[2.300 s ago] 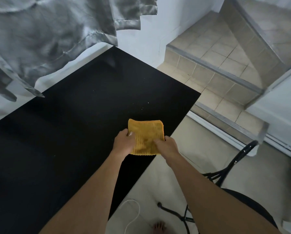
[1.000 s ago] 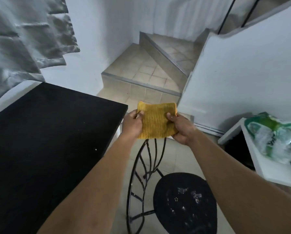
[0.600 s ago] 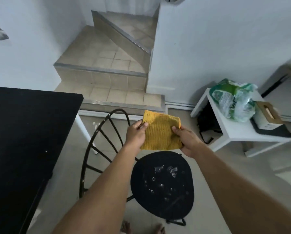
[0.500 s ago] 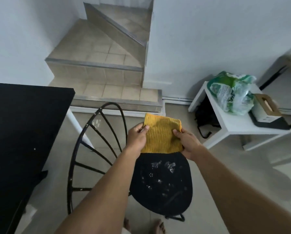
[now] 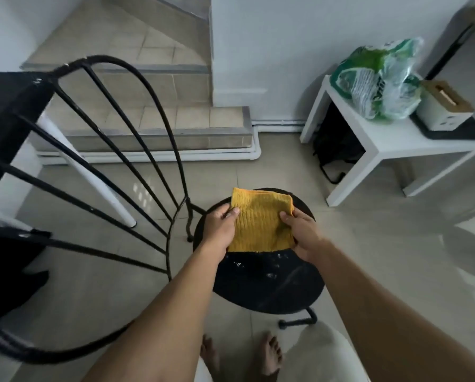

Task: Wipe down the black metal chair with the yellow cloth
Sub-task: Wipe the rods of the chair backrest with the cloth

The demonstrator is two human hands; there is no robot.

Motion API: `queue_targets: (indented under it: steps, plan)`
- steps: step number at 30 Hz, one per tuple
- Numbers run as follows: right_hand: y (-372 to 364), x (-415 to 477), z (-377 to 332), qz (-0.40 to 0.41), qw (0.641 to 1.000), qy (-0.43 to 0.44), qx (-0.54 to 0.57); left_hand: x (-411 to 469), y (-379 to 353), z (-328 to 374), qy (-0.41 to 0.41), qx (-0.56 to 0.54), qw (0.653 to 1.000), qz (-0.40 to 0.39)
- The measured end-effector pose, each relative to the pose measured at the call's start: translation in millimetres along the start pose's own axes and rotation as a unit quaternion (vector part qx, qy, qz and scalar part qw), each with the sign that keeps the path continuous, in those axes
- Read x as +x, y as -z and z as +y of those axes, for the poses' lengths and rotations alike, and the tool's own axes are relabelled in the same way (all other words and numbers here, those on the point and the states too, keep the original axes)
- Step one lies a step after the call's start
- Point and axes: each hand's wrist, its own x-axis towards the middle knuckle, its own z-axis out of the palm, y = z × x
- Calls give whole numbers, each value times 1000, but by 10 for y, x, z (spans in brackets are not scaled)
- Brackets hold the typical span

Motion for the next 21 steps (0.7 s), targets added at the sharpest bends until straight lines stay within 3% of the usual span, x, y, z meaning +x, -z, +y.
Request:
queue_targets:
  steps: [8,15,21]
  plan:
    - [242,-648,375,5,999,30,36,-634,10,-251,-46,24,998,-31]
    - [331,-1067,564,-96,990,23,104,-933,52,-333,-61,7,998,-34]
    - [358,-1228,633,-84,993,-15,84,-1097,69,-390,-81,26,994,-65]
